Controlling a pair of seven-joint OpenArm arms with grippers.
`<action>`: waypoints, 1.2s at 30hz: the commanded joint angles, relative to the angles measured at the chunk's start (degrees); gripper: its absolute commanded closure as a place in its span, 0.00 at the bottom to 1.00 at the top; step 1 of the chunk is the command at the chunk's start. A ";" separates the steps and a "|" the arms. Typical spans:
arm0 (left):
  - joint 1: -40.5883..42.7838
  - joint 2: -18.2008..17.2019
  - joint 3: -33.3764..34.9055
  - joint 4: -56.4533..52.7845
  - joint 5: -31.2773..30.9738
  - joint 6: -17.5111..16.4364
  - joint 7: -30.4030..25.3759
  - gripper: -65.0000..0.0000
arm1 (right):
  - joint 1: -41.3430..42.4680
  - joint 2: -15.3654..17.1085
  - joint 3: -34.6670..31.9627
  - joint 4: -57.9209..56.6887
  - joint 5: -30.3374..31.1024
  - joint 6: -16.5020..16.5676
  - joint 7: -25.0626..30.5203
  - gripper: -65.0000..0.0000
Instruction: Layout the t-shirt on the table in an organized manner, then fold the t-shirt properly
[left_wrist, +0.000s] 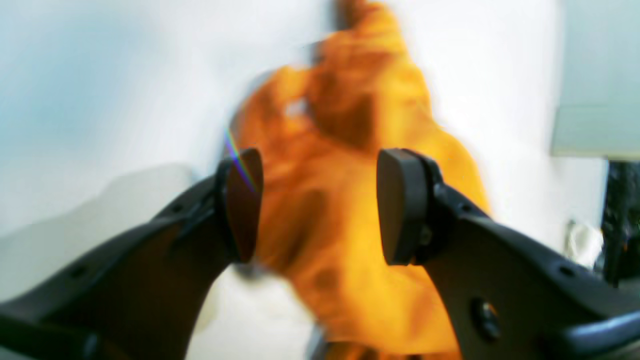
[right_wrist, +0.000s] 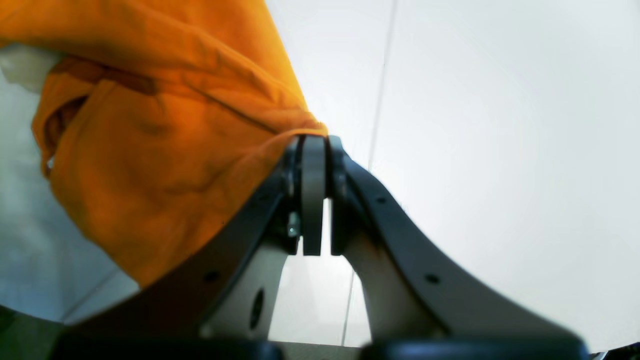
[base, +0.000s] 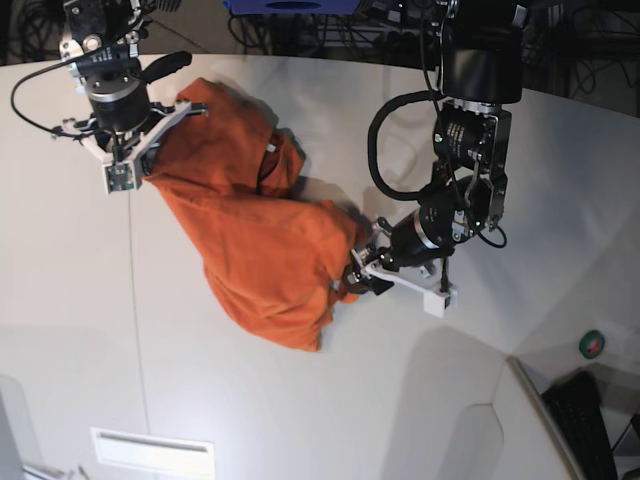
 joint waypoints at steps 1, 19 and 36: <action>-1.01 0.06 -0.03 0.94 -0.91 -0.68 -0.45 0.56 | -0.14 0.29 0.14 0.83 -0.54 -0.20 1.28 1.00; -3.56 -0.02 -0.99 3.49 -1.08 -0.77 3.68 1.00 | 3.11 0.38 0.14 0.75 -0.54 -0.20 1.28 1.00; -1.71 0.59 -3.37 5.33 -9.52 -0.77 12.83 0.45 | 3.11 0.20 0.05 0.75 -0.54 -0.20 1.28 1.00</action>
